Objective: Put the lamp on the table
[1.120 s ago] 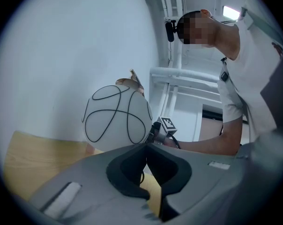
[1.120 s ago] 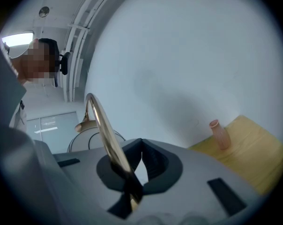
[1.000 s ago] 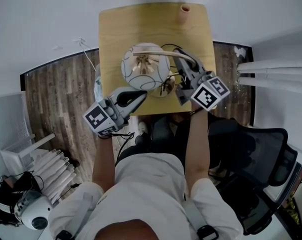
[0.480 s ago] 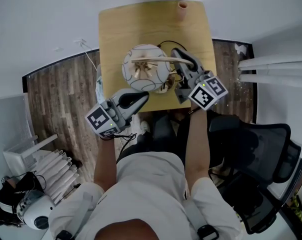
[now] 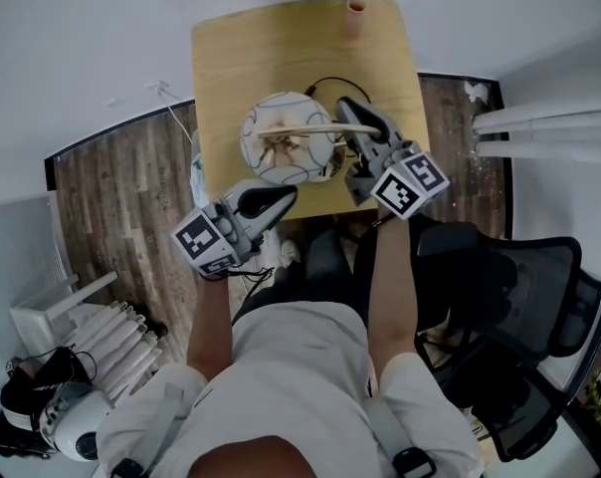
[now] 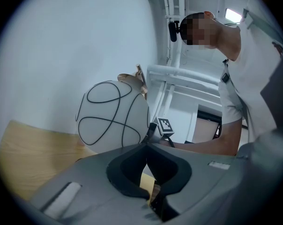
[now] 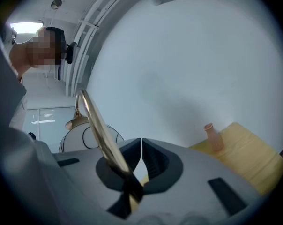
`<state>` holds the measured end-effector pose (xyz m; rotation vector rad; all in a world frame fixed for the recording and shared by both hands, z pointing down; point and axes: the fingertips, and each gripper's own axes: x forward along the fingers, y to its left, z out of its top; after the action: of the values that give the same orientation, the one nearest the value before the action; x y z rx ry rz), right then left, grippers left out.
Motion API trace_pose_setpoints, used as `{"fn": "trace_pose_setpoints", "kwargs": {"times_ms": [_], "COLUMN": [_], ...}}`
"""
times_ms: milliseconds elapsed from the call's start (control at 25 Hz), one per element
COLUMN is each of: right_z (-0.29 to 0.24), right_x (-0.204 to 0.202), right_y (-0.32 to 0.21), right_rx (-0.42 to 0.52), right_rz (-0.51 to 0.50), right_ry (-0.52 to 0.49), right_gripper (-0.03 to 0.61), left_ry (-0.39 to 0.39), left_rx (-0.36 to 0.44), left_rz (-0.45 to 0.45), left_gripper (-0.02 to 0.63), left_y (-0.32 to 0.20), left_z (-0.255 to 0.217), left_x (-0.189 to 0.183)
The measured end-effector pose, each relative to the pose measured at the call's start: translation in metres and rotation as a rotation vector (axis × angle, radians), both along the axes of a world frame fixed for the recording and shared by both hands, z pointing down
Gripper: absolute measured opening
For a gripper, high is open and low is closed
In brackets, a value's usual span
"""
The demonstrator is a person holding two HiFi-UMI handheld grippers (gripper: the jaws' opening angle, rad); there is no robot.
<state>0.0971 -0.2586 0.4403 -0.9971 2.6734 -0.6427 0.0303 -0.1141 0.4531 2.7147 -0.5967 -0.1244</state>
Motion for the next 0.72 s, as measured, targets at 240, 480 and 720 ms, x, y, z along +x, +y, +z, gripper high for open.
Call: {"fn": "trace_pose_setpoints", "kwargs": {"times_ms": [240,480,720], "right_z": [0.0011,0.0034,0.0041], "right_x": [0.0006,0.0016,0.0026], "right_y": [0.0048,0.0053,0.005], "right_rx": [0.016,0.027,0.028], "right_rz": [-0.004,0.002,0.017], "right_ry": [0.006,0.014,0.022], "right_gripper": [0.011,0.011,0.012], "left_ry": [0.001,0.0,0.006], "left_rx": [0.0,-0.02,-0.029], "left_rz": [0.01,0.022,0.03], "left_gripper": [0.0,0.0,0.0], "left_y": [0.004,0.0049,0.0077], "left_z": [0.0022,0.0048,0.0041], "left_x": [0.0039,0.0065,0.0074]}}
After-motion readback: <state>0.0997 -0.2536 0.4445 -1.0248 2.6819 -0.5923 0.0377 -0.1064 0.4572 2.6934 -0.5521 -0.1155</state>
